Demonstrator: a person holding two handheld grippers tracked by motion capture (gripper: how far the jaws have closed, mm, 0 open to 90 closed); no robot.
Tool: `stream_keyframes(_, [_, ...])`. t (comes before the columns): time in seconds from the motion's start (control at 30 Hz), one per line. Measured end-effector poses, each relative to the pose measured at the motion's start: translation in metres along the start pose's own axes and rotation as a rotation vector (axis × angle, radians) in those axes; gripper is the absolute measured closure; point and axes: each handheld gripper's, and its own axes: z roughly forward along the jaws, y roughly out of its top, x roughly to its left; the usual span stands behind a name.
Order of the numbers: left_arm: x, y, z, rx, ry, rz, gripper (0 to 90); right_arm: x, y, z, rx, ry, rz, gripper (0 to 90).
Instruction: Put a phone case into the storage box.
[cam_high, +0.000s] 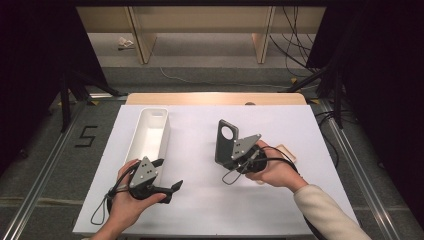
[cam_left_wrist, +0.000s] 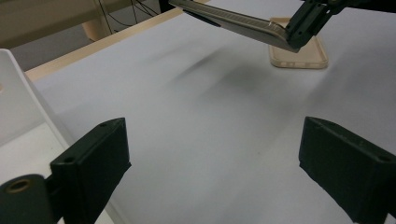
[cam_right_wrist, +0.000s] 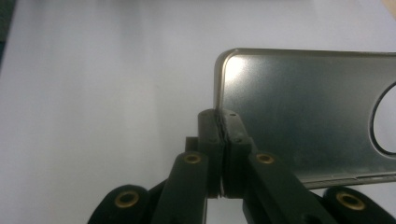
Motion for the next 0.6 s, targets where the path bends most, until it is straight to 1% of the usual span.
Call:
stream_keyframes(0.1, [0.000,0.000,0.000,-0.003,-0.004,-0.003,8.2,0.006,-0.002,-0.003,-0.028,0.008,-0.005,89.2])
stream_keyframes(0.23, [0.001,0.003,0.002,-0.018,-0.019,-0.019,10.2,0.013,-0.005,-0.008,-0.070,0.036,-0.002,89.2])
stream_keyframes(0.4, [0.000,0.010,0.006,-0.012,-0.025,-0.024,12.3,0.019,-0.010,-0.013,-0.103,0.047,0.004,89.3])
stream_keyframes(0.43, [0.001,0.012,0.008,-0.009,-0.026,-0.029,12.4,0.021,-0.010,-0.014,-0.108,0.048,0.010,89.2])
stream_keyframes(0.5, [0.002,0.016,0.010,-0.002,-0.030,-0.040,12.9,0.024,-0.011,-0.016,-0.115,0.049,0.004,89.2])
stream_keyframes(0.53, [0.003,0.019,0.012,-0.004,-0.040,-0.051,13.0,0.026,-0.010,-0.017,-0.119,0.048,0.001,89.3])
stream_keyframes(0.6, [0.006,0.025,0.016,-0.002,-0.045,-0.070,13.9,0.029,-0.010,-0.018,-0.124,0.049,-0.006,89.3])
